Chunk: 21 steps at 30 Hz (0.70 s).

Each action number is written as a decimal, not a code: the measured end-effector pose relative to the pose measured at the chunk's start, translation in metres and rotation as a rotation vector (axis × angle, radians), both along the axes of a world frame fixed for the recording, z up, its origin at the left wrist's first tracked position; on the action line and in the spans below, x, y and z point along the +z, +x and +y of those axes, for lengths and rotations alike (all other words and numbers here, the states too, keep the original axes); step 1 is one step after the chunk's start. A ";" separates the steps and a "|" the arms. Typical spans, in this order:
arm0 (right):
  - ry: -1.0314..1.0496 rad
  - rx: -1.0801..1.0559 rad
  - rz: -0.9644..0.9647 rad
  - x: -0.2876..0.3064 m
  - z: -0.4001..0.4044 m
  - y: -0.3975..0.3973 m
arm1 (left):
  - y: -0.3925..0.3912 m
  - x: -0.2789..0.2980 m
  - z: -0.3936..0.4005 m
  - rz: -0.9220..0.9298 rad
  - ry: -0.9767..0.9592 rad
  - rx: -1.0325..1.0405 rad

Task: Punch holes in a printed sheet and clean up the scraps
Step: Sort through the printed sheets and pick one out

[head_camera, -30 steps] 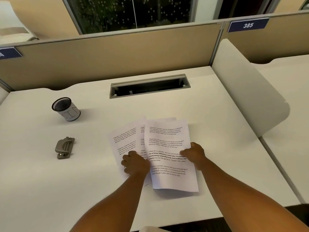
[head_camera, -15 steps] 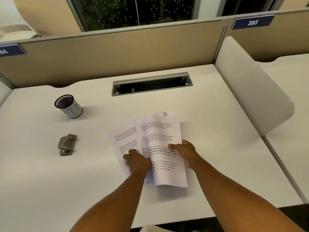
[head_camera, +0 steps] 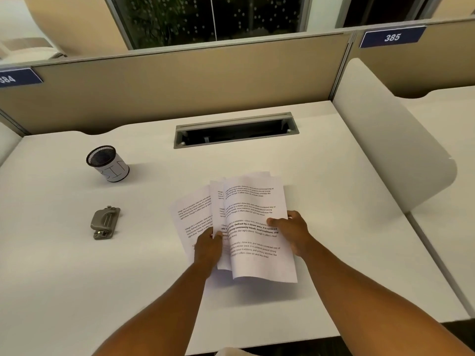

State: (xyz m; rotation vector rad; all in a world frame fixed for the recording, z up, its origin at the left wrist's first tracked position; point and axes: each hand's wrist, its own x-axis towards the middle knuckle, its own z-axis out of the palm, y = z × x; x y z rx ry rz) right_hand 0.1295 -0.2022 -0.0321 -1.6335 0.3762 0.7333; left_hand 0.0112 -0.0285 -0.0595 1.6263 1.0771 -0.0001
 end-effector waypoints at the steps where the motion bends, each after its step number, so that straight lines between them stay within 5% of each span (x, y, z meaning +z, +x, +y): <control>1: 0.007 -0.023 -0.006 0.001 0.000 0.001 | 0.000 0.002 0.002 -0.021 -0.037 0.009; 7: 0.044 0.058 0.059 0.004 -0.003 0.012 | -0.001 0.013 0.016 -0.064 -0.106 -0.053; 12: -0.121 0.157 -0.108 0.012 -0.003 0.016 | -0.004 0.010 0.023 -0.049 -0.023 0.038; 17: -0.112 0.097 -0.164 0.014 -0.003 0.020 | -0.008 0.005 0.029 0.171 0.328 0.267; 21: -0.065 0.037 -0.157 0.015 -0.004 0.025 | -0.009 0.006 0.024 0.403 0.294 0.278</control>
